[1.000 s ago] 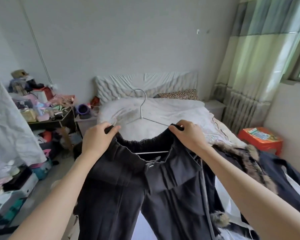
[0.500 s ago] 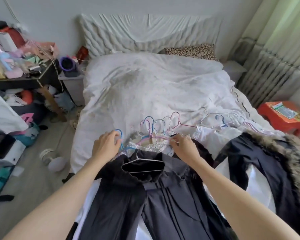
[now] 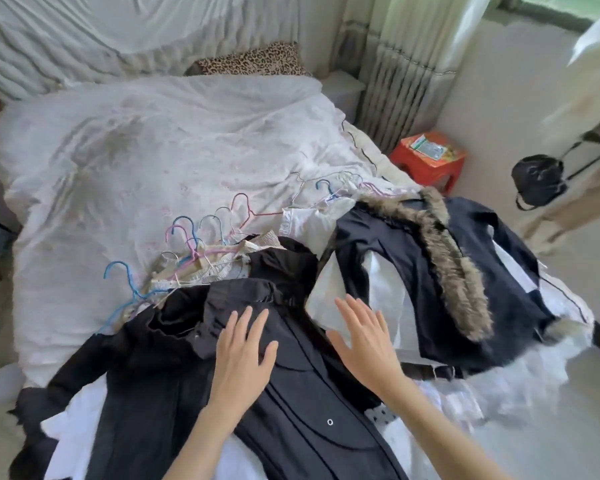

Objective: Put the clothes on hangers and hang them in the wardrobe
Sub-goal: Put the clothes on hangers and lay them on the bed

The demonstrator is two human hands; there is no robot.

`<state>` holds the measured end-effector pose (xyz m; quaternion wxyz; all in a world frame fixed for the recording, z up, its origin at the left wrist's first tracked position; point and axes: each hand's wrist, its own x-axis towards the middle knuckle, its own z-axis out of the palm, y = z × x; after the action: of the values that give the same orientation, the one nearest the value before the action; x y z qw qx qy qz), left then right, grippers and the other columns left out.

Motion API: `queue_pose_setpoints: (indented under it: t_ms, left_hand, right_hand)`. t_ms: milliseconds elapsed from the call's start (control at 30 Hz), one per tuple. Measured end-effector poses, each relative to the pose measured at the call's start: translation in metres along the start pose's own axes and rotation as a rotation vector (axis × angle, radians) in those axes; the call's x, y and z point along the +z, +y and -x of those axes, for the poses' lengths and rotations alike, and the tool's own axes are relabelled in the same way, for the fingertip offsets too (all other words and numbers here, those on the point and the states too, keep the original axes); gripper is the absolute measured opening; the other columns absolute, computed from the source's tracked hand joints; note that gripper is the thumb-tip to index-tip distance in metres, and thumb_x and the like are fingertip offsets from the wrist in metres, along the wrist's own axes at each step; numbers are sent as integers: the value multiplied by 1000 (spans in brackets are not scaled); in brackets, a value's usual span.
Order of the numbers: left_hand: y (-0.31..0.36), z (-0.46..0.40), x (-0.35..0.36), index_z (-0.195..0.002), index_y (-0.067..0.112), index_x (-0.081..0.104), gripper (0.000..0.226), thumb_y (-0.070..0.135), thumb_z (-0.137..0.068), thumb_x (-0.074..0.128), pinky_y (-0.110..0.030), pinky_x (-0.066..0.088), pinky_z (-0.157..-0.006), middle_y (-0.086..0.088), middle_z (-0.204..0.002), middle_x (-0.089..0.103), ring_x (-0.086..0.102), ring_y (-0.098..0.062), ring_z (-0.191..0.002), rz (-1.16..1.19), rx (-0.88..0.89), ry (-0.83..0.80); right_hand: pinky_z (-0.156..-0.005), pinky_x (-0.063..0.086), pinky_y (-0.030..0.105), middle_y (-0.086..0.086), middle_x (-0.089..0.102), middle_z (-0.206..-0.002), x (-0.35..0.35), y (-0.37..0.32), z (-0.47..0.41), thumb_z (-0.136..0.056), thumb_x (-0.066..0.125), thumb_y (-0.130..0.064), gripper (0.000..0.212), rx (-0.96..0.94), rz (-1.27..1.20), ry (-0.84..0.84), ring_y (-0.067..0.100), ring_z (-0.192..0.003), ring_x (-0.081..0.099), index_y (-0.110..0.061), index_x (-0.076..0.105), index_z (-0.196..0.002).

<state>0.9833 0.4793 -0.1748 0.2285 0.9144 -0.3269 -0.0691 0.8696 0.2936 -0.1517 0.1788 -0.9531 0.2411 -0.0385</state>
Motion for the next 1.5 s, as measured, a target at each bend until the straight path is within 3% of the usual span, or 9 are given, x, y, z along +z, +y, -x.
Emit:
queue_pose_setpoints:
  t_ms: [133,367,533,667,833,1000,1133,1367,1500]
  left_hand:
    - [84,25,31,-141,22,36,70,57,-84,18,-36,14,-111,-5,-151,28,15,-24,-142,70,130,-63]
    - [249,73,108,-133,21,45,53,43,-86,34,-46,38,-101,-11,-135,50,32,-27,-129,-90,586,-206]
    - [382,97,153,-131,20,45,52,41,-84,37,-50,38,-98,-14,-133,50,34,-31,-127,-43,847,-238]
    - [484,133,187,-128,20,43,51,41,-81,40,-45,37,-98,-16,-129,53,34,-31,-123,72,1063,-297]
    - [584,180,236,-129,21,44,50,43,-84,38,-52,43,-93,-16,-129,53,36,-32,-125,88,1316,-416]
    - [672,237,281,-128,17,52,53,47,-89,31,-53,43,-91,-16,-131,53,46,-40,-123,74,1555,-571]
    - [765,267,308,-131,18,45,55,51,-94,22,-51,44,-91,-18,-132,51,46,-42,-123,123,1806,-611]
    - [908,324,320,-137,16,44,60,48,-88,28,-49,35,-101,-14,-140,44,36,-37,-132,274,2015,-651]
    - [925,390,338,-133,13,49,59,45,-87,30,-50,38,-97,-16,-136,48,41,-40,-127,315,2143,-798]
  right_hand:
    - [-109,19,44,1,45,-141,-28,69,91,-89,34,-52,59,186,6,101,22,-134,38,-21,42,-138]
    - [-96,39,55,6,56,-130,-95,205,252,-89,33,-53,56,509,65,266,28,-120,54,-18,49,-130]
    - [-93,39,59,10,59,-126,-150,285,352,-84,38,-48,57,774,110,405,31,-117,55,-14,54,-126]
    - [-102,29,59,12,53,-133,-179,329,425,-83,35,-51,64,992,81,579,31,-125,48,-13,51,-131]
    - [-114,5,45,3,29,-151,-199,362,515,-74,15,-64,83,1289,52,727,20,-141,21,-21,33,-143]
    - [-113,12,51,6,36,-148,-210,384,595,-77,18,-61,80,1568,141,837,24,-139,28,-18,39,-141]
    - [-115,1,44,0,21,-154,-221,401,648,-72,3,-65,87,1782,168,794,17,-143,12,-24,22,-147]
    - [-102,32,60,12,52,-134,-257,413,715,-83,28,-55,69,2091,342,943,32,-126,46,-12,48,-134]
    - [-104,28,58,11,49,-136,-266,401,755,-83,26,-56,71,2254,370,994,31,-128,43,-13,45,-136]
